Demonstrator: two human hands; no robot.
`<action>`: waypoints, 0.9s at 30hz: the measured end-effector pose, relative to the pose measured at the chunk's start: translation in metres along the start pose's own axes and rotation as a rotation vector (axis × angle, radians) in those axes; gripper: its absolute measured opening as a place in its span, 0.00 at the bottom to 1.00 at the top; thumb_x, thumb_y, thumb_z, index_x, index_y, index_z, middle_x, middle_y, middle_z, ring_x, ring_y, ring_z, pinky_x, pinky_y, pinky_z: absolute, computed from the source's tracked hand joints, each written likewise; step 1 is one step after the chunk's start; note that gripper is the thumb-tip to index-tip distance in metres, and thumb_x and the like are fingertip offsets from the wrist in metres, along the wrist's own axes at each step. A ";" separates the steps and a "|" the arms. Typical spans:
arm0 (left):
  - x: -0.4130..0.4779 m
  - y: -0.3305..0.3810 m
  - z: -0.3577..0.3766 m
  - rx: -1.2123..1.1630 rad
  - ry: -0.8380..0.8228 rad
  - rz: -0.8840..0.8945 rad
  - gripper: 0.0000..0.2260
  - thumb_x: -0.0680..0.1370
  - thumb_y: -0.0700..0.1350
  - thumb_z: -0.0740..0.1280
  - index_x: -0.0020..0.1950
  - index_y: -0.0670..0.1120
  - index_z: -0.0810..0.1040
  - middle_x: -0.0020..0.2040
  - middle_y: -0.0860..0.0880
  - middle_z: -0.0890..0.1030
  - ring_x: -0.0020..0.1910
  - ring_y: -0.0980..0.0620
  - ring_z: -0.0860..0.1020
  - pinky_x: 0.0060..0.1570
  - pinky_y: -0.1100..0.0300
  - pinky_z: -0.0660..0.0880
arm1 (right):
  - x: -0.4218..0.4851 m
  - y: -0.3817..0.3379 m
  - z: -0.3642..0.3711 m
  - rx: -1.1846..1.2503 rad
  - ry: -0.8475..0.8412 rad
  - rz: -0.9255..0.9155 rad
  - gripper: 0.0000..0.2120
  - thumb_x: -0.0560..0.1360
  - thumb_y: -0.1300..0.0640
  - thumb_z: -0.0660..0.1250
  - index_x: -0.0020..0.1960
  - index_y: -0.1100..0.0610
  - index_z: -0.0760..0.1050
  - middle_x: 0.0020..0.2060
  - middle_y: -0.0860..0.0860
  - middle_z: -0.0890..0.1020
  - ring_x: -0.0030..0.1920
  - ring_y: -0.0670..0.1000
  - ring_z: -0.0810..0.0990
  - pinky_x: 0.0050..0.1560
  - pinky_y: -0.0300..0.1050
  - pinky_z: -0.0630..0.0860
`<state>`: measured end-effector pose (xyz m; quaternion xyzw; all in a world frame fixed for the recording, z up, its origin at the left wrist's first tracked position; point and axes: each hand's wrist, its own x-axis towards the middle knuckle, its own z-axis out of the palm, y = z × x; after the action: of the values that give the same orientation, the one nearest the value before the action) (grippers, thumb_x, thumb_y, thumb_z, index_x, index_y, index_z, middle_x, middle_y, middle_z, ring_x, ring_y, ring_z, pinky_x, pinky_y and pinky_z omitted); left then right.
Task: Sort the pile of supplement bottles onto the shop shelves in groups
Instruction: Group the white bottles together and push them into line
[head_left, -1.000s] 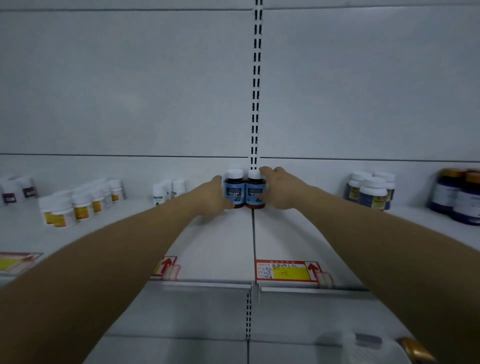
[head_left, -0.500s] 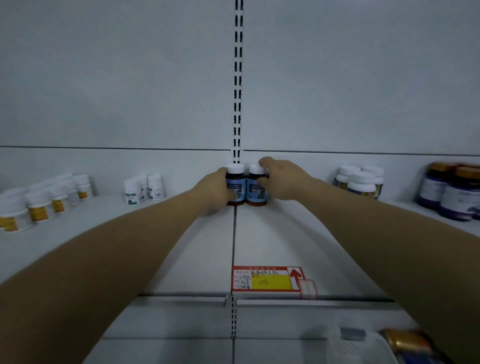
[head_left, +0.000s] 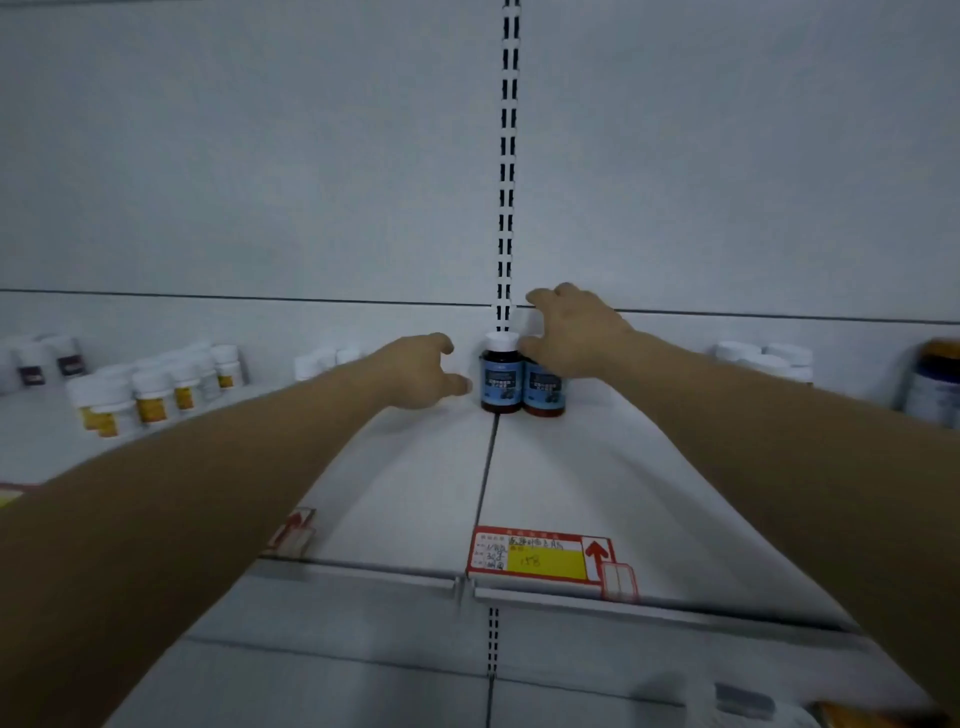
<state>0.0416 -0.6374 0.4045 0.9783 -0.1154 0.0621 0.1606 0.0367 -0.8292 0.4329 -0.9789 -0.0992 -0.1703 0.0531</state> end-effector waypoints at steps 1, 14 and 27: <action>-0.008 -0.007 -0.007 0.026 -0.014 -0.010 0.30 0.76 0.58 0.65 0.74 0.47 0.62 0.72 0.46 0.67 0.68 0.47 0.68 0.64 0.57 0.65 | 0.004 -0.008 -0.002 0.007 -0.014 -0.019 0.32 0.78 0.44 0.61 0.77 0.54 0.54 0.71 0.57 0.63 0.69 0.59 0.64 0.65 0.53 0.68; -0.081 -0.140 -0.055 0.199 -0.152 -0.082 0.27 0.78 0.58 0.62 0.74 0.49 0.64 0.74 0.49 0.64 0.71 0.48 0.65 0.67 0.57 0.61 | 0.029 -0.154 0.031 0.006 -0.163 -0.123 0.32 0.78 0.43 0.61 0.77 0.53 0.54 0.75 0.56 0.60 0.73 0.57 0.62 0.69 0.49 0.61; -0.037 -0.194 -0.042 0.044 -0.190 0.028 0.32 0.77 0.57 0.64 0.76 0.46 0.57 0.75 0.46 0.63 0.71 0.46 0.66 0.67 0.55 0.63 | 0.039 -0.203 0.079 0.102 -0.143 0.108 0.22 0.76 0.47 0.66 0.64 0.58 0.66 0.60 0.58 0.73 0.51 0.54 0.72 0.47 0.45 0.66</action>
<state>0.0502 -0.4374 0.3801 0.9814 -0.1421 -0.0260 0.1264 0.0554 -0.6136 0.3870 -0.9886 -0.0583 -0.0914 0.1046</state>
